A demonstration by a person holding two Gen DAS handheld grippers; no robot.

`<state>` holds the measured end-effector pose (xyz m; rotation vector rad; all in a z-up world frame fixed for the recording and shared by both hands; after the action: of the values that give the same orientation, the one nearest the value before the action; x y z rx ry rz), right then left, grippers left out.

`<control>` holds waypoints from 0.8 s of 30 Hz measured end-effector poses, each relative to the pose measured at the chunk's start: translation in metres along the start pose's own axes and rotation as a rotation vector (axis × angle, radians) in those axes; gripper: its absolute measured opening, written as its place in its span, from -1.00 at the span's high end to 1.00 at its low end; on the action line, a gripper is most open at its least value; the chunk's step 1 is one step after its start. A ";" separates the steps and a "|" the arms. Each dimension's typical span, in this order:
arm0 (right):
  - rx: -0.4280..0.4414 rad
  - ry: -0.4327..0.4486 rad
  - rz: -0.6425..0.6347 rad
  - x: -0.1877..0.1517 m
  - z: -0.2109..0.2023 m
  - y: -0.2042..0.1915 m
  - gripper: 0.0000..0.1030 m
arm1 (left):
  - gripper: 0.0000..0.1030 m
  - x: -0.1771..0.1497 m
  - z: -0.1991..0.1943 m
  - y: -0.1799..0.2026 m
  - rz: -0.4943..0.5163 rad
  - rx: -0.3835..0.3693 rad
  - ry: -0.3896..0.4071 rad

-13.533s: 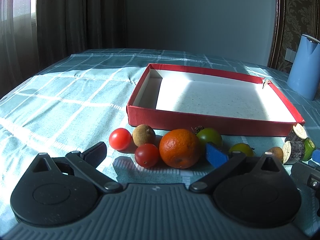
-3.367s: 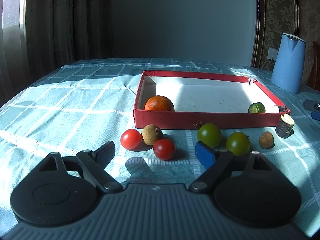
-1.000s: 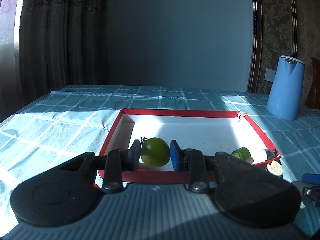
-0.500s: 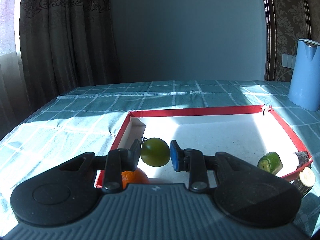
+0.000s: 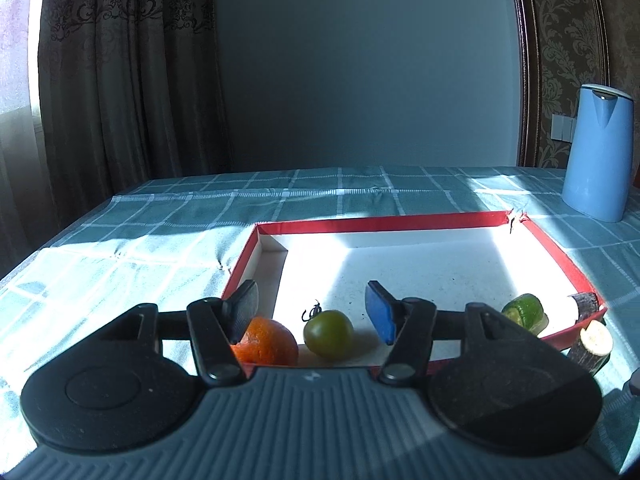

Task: Organize fruits
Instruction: 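Lower the green tomato into the tray and open the left gripper, then grasp the white-topped wooden stump with the right gripper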

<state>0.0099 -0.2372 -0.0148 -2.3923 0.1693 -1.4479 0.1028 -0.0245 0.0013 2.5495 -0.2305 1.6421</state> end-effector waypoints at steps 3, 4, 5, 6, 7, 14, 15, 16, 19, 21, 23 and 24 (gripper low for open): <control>0.001 0.004 0.000 0.000 -0.001 0.000 -0.69 | -0.22 -0.005 -0.015 -0.009 -0.014 0.012 0.004; 0.002 0.004 0.000 0.000 -0.001 -0.001 -0.69 | -0.52 -0.009 -0.023 -0.014 -0.020 0.028 0.006; 0.002 0.004 -0.002 0.000 -0.001 -0.001 -0.69 | -0.80 -0.012 -0.030 -0.020 -0.023 0.040 0.019; 0.001 0.005 -0.003 0.000 -0.001 -0.001 -0.69 | -0.84 -0.013 -0.036 -0.025 -0.023 0.053 0.042; 0.002 0.007 -0.005 0.000 -0.002 -0.001 -0.69 | -0.86 -0.015 -0.045 -0.033 -0.016 0.083 0.073; -0.001 0.014 -0.037 0.000 -0.002 -0.006 -0.69 | -1.00 -0.032 -0.065 -0.092 -0.092 0.186 0.126; -0.004 0.012 -0.048 0.000 -0.002 -0.008 -0.69 | -1.00 -0.034 -0.065 -0.098 -0.123 0.180 0.119; -0.009 0.011 -0.061 0.000 -0.002 -0.010 -0.69 | -1.00 -0.036 -0.065 -0.107 -0.168 0.174 0.114; -0.013 0.031 -0.111 0.002 -0.002 -0.020 -0.69 | -1.00 -0.041 -0.063 -0.121 -0.248 0.164 0.085; -0.013 0.052 -0.160 0.005 -0.001 -0.030 -0.69 | -1.00 -0.044 -0.062 -0.124 -0.262 0.173 0.072; -0.034 0.075 -0.232 0.007 0.002 -0.042 -0.69 | -1.00 -0.043 -0.062 -0.123 -0.257 0.169 0.079; -0.047 0.085 -0.260 0.009 0.005 -0.047 -0.67 | -1.00 -0.043 -0.063 -0.123 -0.255 0.170 0.083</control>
<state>0.0146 -0.1949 0.0065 -2.4640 -0.0921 -1.6777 0.0509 0.1098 -0.0123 2.4915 0.2414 1.7275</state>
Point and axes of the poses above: each gripper's, at about its wrist camera, not at the fingertips, and z roughly the way its jaws point, y to its right, x to its top, the point moved 9 cm from there along z, roughly the way its jaws point, and after that the axes turned 9 degrees about -x, right-handed, at the moved point
